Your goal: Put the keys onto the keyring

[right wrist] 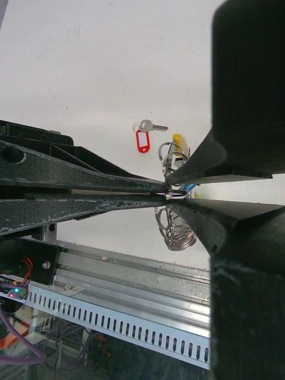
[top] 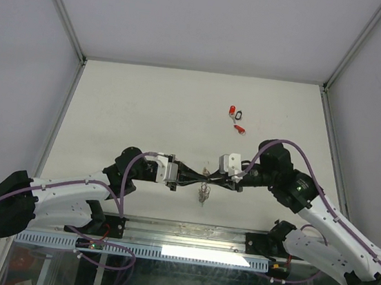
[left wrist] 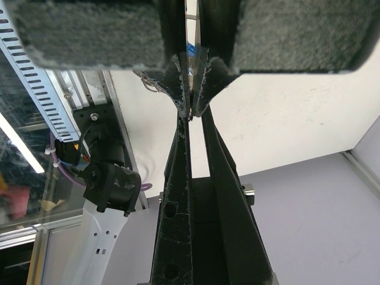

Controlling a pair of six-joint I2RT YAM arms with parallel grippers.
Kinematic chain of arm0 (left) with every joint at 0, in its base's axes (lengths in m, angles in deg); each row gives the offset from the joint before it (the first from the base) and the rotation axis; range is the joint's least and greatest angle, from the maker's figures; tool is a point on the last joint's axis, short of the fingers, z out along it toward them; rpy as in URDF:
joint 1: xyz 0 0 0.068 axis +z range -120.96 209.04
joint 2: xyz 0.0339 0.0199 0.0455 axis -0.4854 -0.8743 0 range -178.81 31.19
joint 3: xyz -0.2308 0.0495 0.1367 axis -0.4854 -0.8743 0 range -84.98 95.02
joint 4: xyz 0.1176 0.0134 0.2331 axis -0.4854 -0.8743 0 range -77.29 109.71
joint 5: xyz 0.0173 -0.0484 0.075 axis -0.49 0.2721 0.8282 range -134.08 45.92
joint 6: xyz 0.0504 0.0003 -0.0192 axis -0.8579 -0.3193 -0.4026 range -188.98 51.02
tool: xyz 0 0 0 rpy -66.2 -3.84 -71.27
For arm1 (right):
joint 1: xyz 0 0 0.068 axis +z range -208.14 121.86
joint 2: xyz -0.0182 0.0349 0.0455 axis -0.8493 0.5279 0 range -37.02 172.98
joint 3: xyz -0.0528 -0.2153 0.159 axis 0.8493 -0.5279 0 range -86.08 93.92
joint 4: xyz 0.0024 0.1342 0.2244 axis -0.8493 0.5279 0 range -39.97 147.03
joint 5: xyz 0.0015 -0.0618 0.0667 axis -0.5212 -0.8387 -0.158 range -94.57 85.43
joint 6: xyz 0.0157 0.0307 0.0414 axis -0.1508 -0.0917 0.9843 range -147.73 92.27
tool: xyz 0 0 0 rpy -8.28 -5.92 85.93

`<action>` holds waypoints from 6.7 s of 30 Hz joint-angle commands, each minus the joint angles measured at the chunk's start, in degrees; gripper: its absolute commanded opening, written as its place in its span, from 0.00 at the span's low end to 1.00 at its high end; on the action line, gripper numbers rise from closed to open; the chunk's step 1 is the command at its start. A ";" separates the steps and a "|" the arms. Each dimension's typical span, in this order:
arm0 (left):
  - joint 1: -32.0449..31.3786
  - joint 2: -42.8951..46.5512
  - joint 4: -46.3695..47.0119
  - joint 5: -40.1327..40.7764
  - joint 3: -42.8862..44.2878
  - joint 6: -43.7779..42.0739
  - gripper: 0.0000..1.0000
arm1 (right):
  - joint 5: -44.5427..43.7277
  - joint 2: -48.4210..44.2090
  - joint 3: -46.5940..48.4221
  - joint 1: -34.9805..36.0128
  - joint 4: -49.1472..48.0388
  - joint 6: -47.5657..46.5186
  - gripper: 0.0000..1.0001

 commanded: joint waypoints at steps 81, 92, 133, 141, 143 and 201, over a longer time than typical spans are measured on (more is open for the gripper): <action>28.21 -26.38 -27.04 16.39 2.46 30.60 0.49 | -17.34 1.53 0.76 1.63 -0.81 21.23 0.00; 28.47 -25.58 -27.94 14.75 0.37 31.40 0.40 | -17.12 1.63 0.23 1.59 -1.20 21.40 0.00; 21.93 -11.71 -44.57 13.79 19.22 17.38 0.00 | -19.08 1.17 4.39 1.57 2.00 15.75 0.00; 15.15 -4.19 -41.29 8.91 19.85 -1.30 0.00 | -10.04 2.43 8.69 1.62 4.18 18.54 0.00; 15.18 -2.33 -39.56 7.14 19.16 -3.83 0.00 | -6.94 3.56 10.10 1.63 4.95 19.30 0.00; 9.21 8.89 -49.20 -20.97 20.88 -44.75 0.00 | 7.84 15.21 18.47 2.15 2.07 22.73 0.00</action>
